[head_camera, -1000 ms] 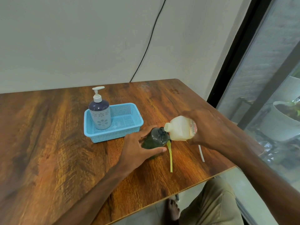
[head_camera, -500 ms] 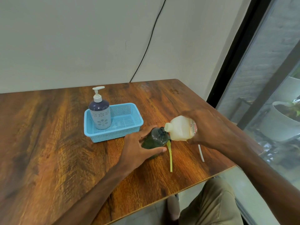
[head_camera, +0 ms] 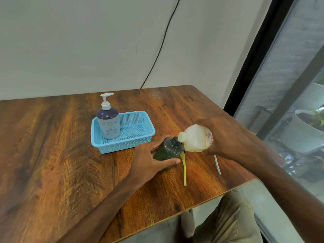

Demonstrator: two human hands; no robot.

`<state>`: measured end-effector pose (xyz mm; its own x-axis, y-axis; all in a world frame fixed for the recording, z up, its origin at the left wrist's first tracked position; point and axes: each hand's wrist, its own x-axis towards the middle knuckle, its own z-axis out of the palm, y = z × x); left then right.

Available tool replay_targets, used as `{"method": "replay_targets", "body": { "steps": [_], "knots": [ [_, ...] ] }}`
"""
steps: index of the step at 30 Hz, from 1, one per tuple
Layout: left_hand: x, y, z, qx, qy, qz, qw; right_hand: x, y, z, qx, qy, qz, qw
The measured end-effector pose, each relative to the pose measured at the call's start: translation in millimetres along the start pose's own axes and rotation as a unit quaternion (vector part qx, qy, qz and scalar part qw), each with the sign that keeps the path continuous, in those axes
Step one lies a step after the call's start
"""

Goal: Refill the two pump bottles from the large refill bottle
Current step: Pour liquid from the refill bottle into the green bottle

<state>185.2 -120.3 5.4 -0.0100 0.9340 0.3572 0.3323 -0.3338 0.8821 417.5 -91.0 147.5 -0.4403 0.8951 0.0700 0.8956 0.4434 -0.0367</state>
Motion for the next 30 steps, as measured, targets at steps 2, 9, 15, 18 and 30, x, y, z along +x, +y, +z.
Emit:
{"method": "replay_targets", "body": {
  "steps": [2,9,15,18,30],
  "knots": [
    [0.0,-0.1,0.1,0.002,0.001,-0.001,1.0,-0.4,0.0,0.2,0.002,0.0,0.0,1.0],
    [0.3,-0.2,0.2,0.0,-0.002,-0.008,1.0,-0.7,-1.1,-1.4,-0.006,-0.002,0.0,1.0],
    [0.4,1.5,-0.3,-0.001,-0.003,-0.006,1.0,0.0,-3.2,-4.6,-0.014,-0.005,-0.003,1.0],
    [0.1,1.9,-0.7,0.003,-0.001,-0.008,1.0,0.2,-3.1,-5.0,-0.013,-0.015,-0.003,1.0],
    [0.2,4.3,-0.5,0.005,0.002,-0.002,1.0,0.0,-1.4,-4.3,-0.004,-0.021,0.007,1.0]
  ]
}}
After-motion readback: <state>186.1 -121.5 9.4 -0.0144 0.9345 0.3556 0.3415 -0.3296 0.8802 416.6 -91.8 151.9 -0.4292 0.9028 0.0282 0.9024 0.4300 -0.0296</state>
